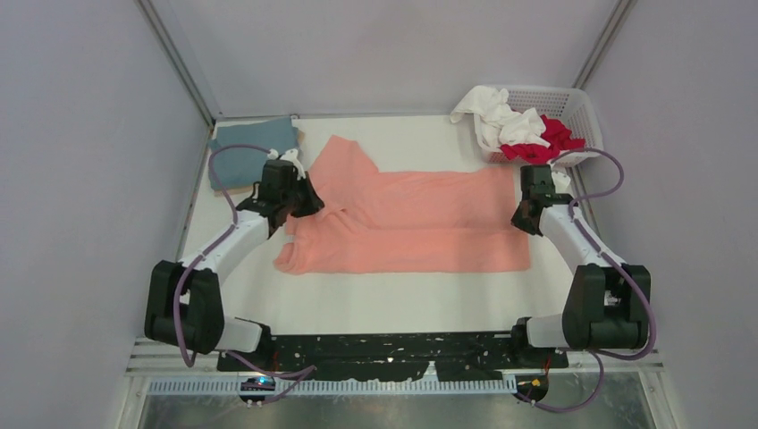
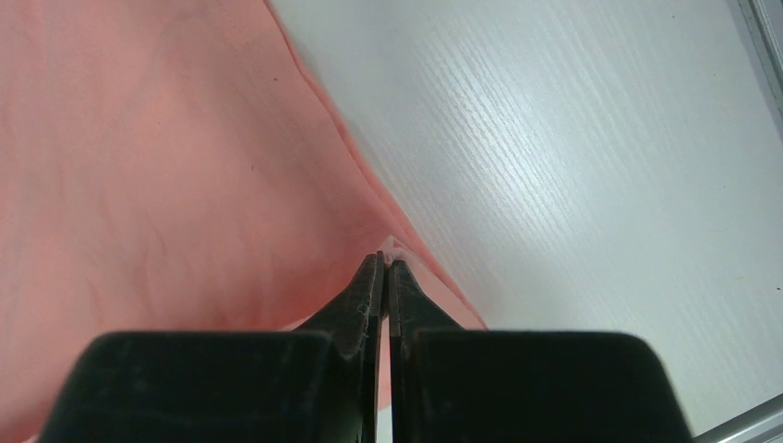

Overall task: Fold and stack the t-shirts
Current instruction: Fold the flattened tshirt in 1/3 of the way

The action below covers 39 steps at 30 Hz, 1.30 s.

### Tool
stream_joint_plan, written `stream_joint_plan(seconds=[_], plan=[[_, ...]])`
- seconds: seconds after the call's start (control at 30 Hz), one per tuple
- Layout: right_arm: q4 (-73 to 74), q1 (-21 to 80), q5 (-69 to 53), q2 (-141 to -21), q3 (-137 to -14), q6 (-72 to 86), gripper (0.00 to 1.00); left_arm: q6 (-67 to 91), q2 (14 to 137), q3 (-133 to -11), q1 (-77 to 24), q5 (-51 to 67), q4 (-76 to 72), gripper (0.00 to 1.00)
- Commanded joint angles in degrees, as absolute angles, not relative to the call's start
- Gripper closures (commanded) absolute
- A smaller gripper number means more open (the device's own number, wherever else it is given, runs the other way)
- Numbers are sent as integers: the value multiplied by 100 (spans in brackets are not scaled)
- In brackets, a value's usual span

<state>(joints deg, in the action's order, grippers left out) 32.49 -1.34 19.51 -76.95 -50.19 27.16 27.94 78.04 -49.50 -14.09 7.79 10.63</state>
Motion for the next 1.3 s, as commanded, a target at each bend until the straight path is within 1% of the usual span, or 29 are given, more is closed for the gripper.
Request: stream_joint_plan(seconds=[0.0,0.03,0.1,0.13,0.17,0.2,0.23,0.27,0.3,0.33,0.37,0.4,0.43,0.5,0.53,0.7,0.83,0.9,1.03,1.1,1.27], plan=[[2974,-171,1979,-7967,-5136,2834,92,2653,8209,-5401,-1345,925,976,94],[2942,-169,1969,-8089,-5186,2845,91,2662,8368,-5508,-1322,866,985,91],[2864,-169,2027,-8274,-5302,2903,87,2793,8796,-5840,-1230,608,1155,88],[2841,-168,2113,-8383,-5349,2915,85,2829,8998,-6056,-1171,498,1319,85],[2817,-167,2146,-8441,-5446,2933,84,2873,9162,-6264,-1110,395,1402,80],[2824,-174,2193,-8518,-5552,2930,83,2917,9305,-6487,-1029,311,1544,66],[2864,-169,2208,-8548,-5602,2914,77,2961,9415,-6731,-951,210,1772,42],[2873,-168,2204,-8560,-5676,2903,69,3016,9488,-6985,-893,112,2016,21],[2896,-172,2196,-8538,-5690,2897,45,3063,9520,-7208,-855,61,2283,13],[2911,-169,2230,-8441,-5692,2903,33,3048,9495,-7370,-845,100,2473,8],[2921,-157,2253,-8378,-5672,2914,16,3024,9410,-7395,-851,210,2539,2],[2906,-153,2282,-8187,-5580,2920,11,3091,9282,-7268,-864,399,2458,1],[2860,-135,2275,-8084,-5514,2914,1,3108,9135,-7145,-888,630,2372,0],[2805,-69,2185,-7718,-5306,2885,4,3082,8857,-6754,-972,1023,2193,0],[2783,-34,2045,-7482,-5141,2870,5,3039,8721,-6618,-1016,1137,2207,0],[2009,442,628,-6913,-4305,2569,5,2999,8379,-5850,-1266,1852,2136,0],[1585,715,11,-7138,-3945,2497,5,3125,8536,-5291,-1345,1950,1777,0],[1423,730,-201,-7405,-3901,2464,5,3230,8725,-5112,-1339,1760,1588,0],[1405,729,-41,-7915,-4021,2557,5,3308,9080,-5184,-1318,1555,1793,0],[1505,729,239,-8032,-4012,2638,5,3336,9089,-5069,-1318,1408,1872,0],[1794,719,613,-7832,-3728,2780,5,3389,8754,-4627,-1319,956,2289,0]])
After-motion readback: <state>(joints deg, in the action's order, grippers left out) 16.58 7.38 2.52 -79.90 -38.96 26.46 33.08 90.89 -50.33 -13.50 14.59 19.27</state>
